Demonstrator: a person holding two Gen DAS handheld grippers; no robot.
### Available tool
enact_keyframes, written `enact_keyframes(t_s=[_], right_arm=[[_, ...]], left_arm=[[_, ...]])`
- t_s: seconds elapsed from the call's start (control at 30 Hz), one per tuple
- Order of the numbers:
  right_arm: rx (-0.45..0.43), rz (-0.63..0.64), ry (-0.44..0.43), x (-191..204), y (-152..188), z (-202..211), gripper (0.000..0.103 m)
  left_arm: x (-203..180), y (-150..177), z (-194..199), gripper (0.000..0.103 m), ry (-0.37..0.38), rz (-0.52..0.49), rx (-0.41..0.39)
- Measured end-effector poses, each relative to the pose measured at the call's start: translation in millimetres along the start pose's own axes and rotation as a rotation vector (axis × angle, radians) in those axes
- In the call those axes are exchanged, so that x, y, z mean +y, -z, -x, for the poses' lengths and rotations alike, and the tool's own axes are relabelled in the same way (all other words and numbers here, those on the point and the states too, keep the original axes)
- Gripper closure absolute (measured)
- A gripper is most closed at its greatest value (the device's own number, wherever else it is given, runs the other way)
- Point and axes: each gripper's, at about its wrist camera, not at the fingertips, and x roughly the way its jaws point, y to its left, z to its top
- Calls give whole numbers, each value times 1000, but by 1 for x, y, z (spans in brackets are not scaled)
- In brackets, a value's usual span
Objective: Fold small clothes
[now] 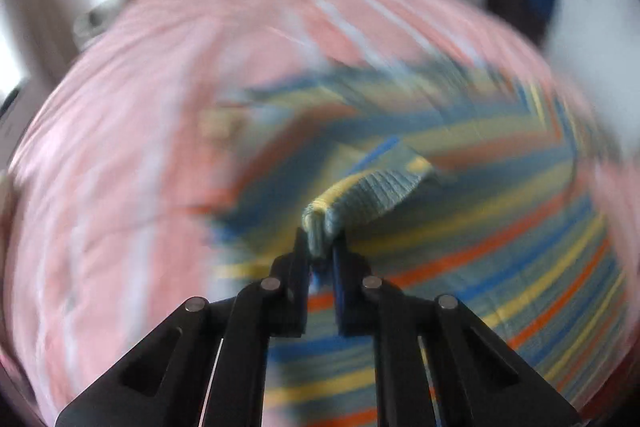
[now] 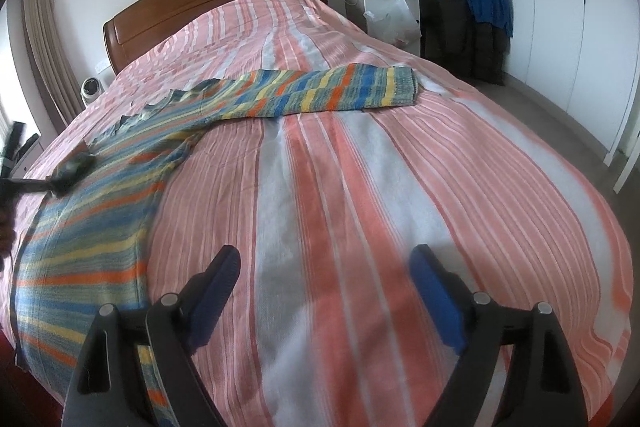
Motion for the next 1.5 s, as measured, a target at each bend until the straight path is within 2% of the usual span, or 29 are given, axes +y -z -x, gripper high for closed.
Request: enact_keyframes(t_s=[0.07,0.13,0.17,0.2,0.23,0.33,0.43,0.53,0.67,0.8,0.83,0.87,0.93,1.0,1.03,1.1,1.23,1.37,1.5], right_arm=[[-1,6,0,1,1,0,16],[-1,13,3,3,2,-1,15],[0,13,4,3,1,-2,14],[1,15,6,3,1,-4,12],[2,18,10,4,1,-6,11],[9,45,29,10,2,-10,10],[13,67,36,13,4,-11,10],[17,73,41,13,5,-12,10],[19,84,43,13,7,-13,9],[20,90,47,14,7,-14,8],[20,88,46,14,7,-14,8],[20,87,46,14,7,-14,8],[20,89,46,14,7,-14,8],[20,92,51,15,7,-15,8],[21,93,53,15,7,-15,8],[21,98,58,17,8,-16,7],[22,101,61,17,7,-16,6],[16,98,55,17,6,-13,7],[-90,96,60,17,-1,8,7]], left_arm=[[59,3,27,95,-50,187,-44],[124,15,43,95,-143,379,-66],[155,25,44,95,-202,469,-51],[183,36,41,95,-224,552,-21],[203,48,34,95,-204,622,9],[222,70,13,95,-189,697,61],[220,83,-4,95,-195,717,85],[219,88,-11,94,-195,745,69],[230,103,-2,90,-152,807,42],[240,117,14,82,-173,838,22],[242,120,20,81,-213,842,21],[244,121,22,76,-248,843,20],[246,123,34,51,-296,846,0],[243,122,46,40,-318,835,-33],[240,120,51,35,-316,820,-52],[230,116,60,31,-289,781,-73],[204,111,70,23,-193,712,-87],[171,126,76,17,-129,653,-85],[141,151,67,14,-113,568,-59]])
